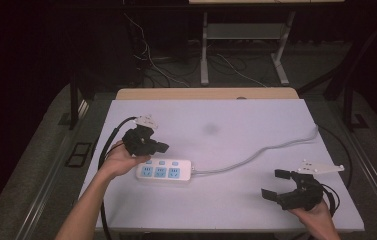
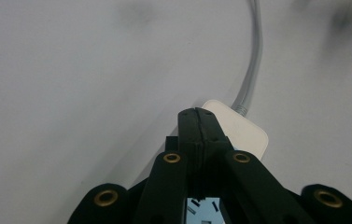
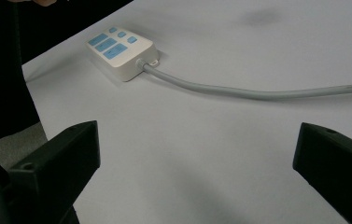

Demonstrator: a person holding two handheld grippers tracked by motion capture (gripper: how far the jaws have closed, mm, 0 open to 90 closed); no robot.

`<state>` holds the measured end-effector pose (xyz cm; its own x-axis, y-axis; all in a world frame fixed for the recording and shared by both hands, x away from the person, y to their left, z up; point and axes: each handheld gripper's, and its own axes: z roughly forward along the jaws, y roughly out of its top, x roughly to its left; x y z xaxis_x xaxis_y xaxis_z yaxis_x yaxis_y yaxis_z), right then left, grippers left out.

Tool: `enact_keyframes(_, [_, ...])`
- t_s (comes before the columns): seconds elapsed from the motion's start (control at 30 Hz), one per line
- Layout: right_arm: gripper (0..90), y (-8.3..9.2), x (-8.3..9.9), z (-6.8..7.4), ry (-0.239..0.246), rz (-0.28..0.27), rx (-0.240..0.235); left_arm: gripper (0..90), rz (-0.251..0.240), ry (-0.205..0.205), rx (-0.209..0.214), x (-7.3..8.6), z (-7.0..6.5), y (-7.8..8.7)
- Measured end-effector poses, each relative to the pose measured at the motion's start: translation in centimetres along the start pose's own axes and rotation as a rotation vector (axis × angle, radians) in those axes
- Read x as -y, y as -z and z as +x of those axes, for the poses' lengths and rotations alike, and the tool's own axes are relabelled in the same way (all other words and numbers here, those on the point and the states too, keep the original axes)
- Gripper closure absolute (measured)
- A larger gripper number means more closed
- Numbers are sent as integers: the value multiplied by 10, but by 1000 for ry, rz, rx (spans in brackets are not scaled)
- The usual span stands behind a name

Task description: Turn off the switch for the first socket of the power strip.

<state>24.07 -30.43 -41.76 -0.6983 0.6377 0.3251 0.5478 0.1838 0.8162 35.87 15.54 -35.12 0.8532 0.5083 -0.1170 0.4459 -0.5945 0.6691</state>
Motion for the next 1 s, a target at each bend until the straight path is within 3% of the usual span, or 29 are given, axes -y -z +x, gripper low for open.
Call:
enact_keyframes(0.4, [4, 0, 0, 0, -1, 1, -2, 888, -57, 51, -42, 18, -1, 27])
enact_keyframes(0.57, [4, -1, 0, 1, -2, 2, -1, 826, -92, 80, -44, 27, -1, 37])
enact_keyframes(0.83, [4, -1, 0, 1, -3, 3, -2, 639, -167, 130, -54, 39, -5, 48])
enact_keyframes(1.0, [4, -1, 0, 1, -3, 4, -3, 512, -207, 139, -66, 49, -10, 53])
